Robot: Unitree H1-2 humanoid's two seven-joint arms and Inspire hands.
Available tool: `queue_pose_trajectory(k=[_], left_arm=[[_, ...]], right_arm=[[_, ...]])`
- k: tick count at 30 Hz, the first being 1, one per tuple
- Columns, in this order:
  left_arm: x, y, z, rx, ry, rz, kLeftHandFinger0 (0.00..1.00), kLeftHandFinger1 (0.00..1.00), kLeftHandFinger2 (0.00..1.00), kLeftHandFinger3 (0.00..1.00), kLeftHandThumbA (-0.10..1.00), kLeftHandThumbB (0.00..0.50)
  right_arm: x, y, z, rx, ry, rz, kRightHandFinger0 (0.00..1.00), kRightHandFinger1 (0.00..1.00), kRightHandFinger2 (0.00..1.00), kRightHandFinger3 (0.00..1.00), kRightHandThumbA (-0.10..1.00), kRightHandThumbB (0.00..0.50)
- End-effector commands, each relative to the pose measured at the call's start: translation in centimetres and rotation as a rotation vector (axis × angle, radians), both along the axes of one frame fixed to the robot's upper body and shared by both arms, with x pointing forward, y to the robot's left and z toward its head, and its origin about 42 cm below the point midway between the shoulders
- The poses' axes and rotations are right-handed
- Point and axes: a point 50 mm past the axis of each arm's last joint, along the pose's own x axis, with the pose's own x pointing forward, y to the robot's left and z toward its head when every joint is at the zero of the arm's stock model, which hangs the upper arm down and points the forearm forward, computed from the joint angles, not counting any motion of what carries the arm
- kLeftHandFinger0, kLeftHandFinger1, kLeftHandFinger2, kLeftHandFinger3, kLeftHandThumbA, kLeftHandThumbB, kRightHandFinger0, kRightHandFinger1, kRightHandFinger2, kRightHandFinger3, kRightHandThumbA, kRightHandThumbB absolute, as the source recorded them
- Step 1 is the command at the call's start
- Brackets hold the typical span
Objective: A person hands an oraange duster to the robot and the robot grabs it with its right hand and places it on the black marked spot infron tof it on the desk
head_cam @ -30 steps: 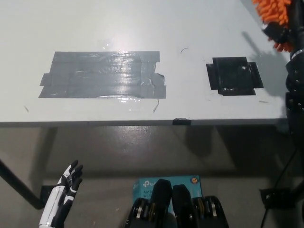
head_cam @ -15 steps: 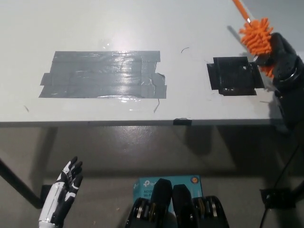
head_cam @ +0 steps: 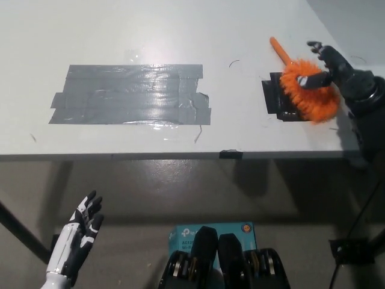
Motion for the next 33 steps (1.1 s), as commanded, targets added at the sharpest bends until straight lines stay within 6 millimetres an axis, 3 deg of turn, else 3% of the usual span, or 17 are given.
queue_pose_trajectory(k=[1,4,7,10,11,15,16,18,20,21,22,24,26,28,29,30,33], left_arm=[[0.5,0.4,1.3,0.013,-0.04,-0.025,0.95,1.0,1.0,1.0,0.82,0.186],[0.8,0.4,1.6,0.008,-0.048,-0.031,0.94,1.0,1.0,1.0,0.81,0.169],[1.0,0.4,1.7,0.004,-0.044,-0.028,0.94,1.0,1.0,1.0,0.79,0.164],[0.9,0.5,1.7,0.012,-0.041,-0.024,0.94,1.0,1.0,1.0,0.8,0.156],[1.0,0.5,1.7,0.022,-0.051,-0.025,0.94,1.0,1.0,1.0,0.8,0.143],[1.9,0.2,2.3,0.014,-0.069,-0.037,0.95,1.0,1.0,1.0,0.8,0.146],[2.7,-0.3,2.7,0.007,-0.079,-0.046,0.95,1.0,1.0,1.0,0.8,0.149],[4.1,-1.0,3.5,0.006,-0.096,-0.06,0.95,1.0,1.0,1.0,0.81,0.147],[5.6,-1.8,4.3,-0.001,-0.12,-0.071,0.96,1.0,1.0,1.0,0.83,0.151],[5.8,-1.9,4.4,-0.002,-0.123,-0.071,0.96,1.0,1.0,1.0,0.83,0.151],[6.1,-2.0,4.6,-0.003,-0.134,-0.075,0.98,1.0,1.0,1.0,0.86,0.149],[6.5,-2.2,4.8,-0.007,-0.145,-0.081,0.99,1.0,1.0,1.0,0.87,0.152],[7.1,-2.9,4.8,-0.015,-0.149,-0.092,1.0,1.0,1.0,1.0,0.9,0.153],[7.4,-3.1,4.8,-0.017,-0.15,-0.098,1.0,1.0,1.0,1.0,0.91,0.166],[7.6,-3.3,4.8,-0.021,-0.149,-0.1,1.0,1.0,1.0,1.0,0.92,0.182],[7.8,-3.4,4.9,-0.023,-0.149,-0.101,1.0,1.0,1.0,1.0,0.92,0.182],[8.6,-3.6,5.4,-0.014,-0.159,-0.099,1.0,1.0,1.0,1.0,0.97,0.214]], right_arm=[[0.3,0.3,6.5,0.068,-0.124,0.151,1.0,1.0,1.0,1.0,0.69,0.399],[-0.1,0.3,8.1,0.086,-0.171,0.187,1.0,1.0,1.0,1.0,0.75,0.465],[-0.5,0.2,9.3,0.091,-0.209,0.202,1.0,1.0,1.0,1.0,0.79,0.482],[-1.0,0.1,10.4,0.008,-0.259,0.181,1.0,1.0,1.0,1.0,0.89,0.473],[-1.5,-0.2,11.4,-0.004,-0.298,0.172,1.0,1.0,1.0,1.0,0.88,0.424],[-3.2,-1.8,14.6,0.073,-0.423,0.159,1.0,1.0,1.0,1.0,0.83,0.422],[-4.7,-2.8,16.5,0.084,-0.5,0.164,1.0,1.0,1.0,1.0,0.89,0.432],[-7.9,-3.7,18.9,0.126,-0.626,0.187,1.0,1.0,1.0,1.0,0.86,0.411],[-12.2,-4.3,20.5,0.117,-0.786,0.231,1.0,1.0,1.0,1.0,0.93,0.368],[-12.9,-4.4,20.6,0.11,-0.808,0.237,1.0,1.0,1.0,1.0,0.93,0.368],[-15.9,-4.2,20.3,0.12,-0.856,0.249,1.0,1.0,1.0,1.0,1.0,0.349],[-19.0,-4.1,19.7,0.133,-0.902,0.264,1.0,1.0,1.0,1.0,1.0,0.315],[-25.2,-3.5,17.7,0.173,-0.984,0.294,1.0,1.0,1.0,1.0,1.0,0.244],[-28.2,-2.8,16.0,0.213,-1.015,0.299,1.0,1.0,1.0,1.0,1.0,0.213],[-30.9,-2.1,14.5,0.229,-1.041,0.305,1.0,1.0,1.0,1.0,1.0,0.197],[-31.3,-2.0,14.3,0.229,-1.047,0.306,1.0,1.0,1.0,1.0,1.0,0.196],[-35.4,-0.8,11.4,0.314,-1.103,0.363,1.0,1.0,1.0,1.0,1.0,0.164]])
